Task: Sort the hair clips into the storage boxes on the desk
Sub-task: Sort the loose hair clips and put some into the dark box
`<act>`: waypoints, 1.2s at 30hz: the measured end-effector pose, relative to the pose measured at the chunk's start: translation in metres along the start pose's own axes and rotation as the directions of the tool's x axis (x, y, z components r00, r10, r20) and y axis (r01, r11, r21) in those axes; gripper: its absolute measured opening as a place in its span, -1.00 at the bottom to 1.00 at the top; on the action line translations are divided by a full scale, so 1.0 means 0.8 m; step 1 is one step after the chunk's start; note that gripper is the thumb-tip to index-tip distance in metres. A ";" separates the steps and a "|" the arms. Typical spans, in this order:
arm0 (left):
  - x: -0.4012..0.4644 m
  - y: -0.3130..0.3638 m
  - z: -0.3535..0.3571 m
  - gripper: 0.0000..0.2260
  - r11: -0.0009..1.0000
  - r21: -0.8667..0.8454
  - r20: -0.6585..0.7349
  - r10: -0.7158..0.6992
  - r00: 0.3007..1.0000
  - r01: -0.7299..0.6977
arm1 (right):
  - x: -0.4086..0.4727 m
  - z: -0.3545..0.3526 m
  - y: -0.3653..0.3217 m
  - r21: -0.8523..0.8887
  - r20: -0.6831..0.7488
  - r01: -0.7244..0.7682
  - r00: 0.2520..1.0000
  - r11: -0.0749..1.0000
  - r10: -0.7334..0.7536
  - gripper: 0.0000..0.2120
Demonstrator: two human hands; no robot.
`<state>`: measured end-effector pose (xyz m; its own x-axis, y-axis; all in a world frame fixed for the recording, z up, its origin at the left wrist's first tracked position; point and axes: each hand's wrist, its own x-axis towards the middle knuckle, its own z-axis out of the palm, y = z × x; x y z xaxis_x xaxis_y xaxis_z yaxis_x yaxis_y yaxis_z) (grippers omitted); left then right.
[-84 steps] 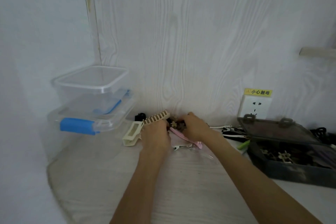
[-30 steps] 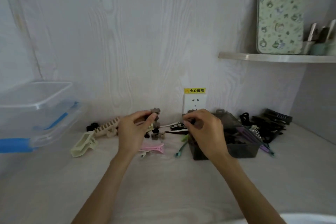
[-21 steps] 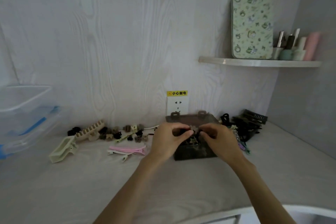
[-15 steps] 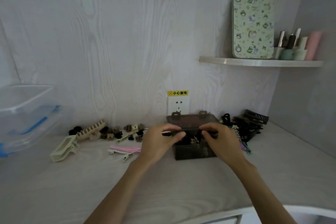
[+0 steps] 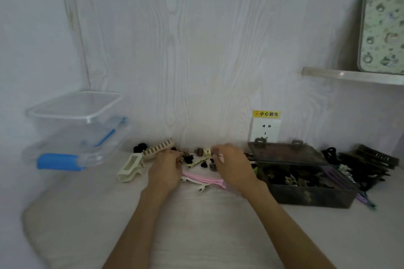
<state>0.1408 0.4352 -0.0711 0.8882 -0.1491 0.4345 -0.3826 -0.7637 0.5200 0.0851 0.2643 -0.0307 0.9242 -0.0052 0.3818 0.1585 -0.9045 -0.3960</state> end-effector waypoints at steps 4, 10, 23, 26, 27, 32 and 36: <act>0.004 -0.009 -0.009 -0.69 0.992 -0.024 -0.092 -0.122 0.988 0.121 | 0.014 0.031 0.002 -0.167 0.174 -0.049 0.982 0.985 0.078 -0.60; 0.007 -0.011 -0.011 -0.69 0.990 0.081 -0.073 -0.109 0.991 0.115 | 0.017 0.031 0.002 0.004 0.170 -0.012 0.985 1.000 0.011 -0.75; 0.002 -0.018 -0.006 -0.74 0.979 -0.122 -0.080 -0.171 0.982 0.161 | 0.009 0.030 0.003 0.602 -0.103 -0.099 0.974 0.792 0.200 -0.80; 0.002 -0.013 -0.008 -0.74 0.963 -0.226 -0.158 -0.184 0.970 0.146 | 0.007 0.022 -0.008 0.887 0.045 -0.178 0.951 0.425 0.305 -0.77; 0.004 -0.010 -0.010 -0.75 0.955 -0.266 -0.186 -0.182 0.966 0.128 | 0.006 0.018 -0.011 0.944 0.133 -0.214 0.944 0.251 0.302 -0.76; 0.005 0.001 -0.020 -0.74 0.917 -0.398 -0.251 -0.141 0.958 0.031 | 0.003 0.005 -0.012 0.964 0.234 -0.257 0.941 0.066 0.243 -0.75; 0.004 0.026 -0.019 -0.75 0.887 -0.459 -0.265 -0.097 0.959 -0.037 | -0.015 -0.025 -0.004 0.933 0.121 -0.194 0.963 0.303 0.242 -0.78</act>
<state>0.1314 0.4284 -0.0475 0.8218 0.0980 0.5613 -0.4892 -0.3836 0.7833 0.0666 0.2583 -0.0173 0.9702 -0.1723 0.1706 0.1932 0.1247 -0.9732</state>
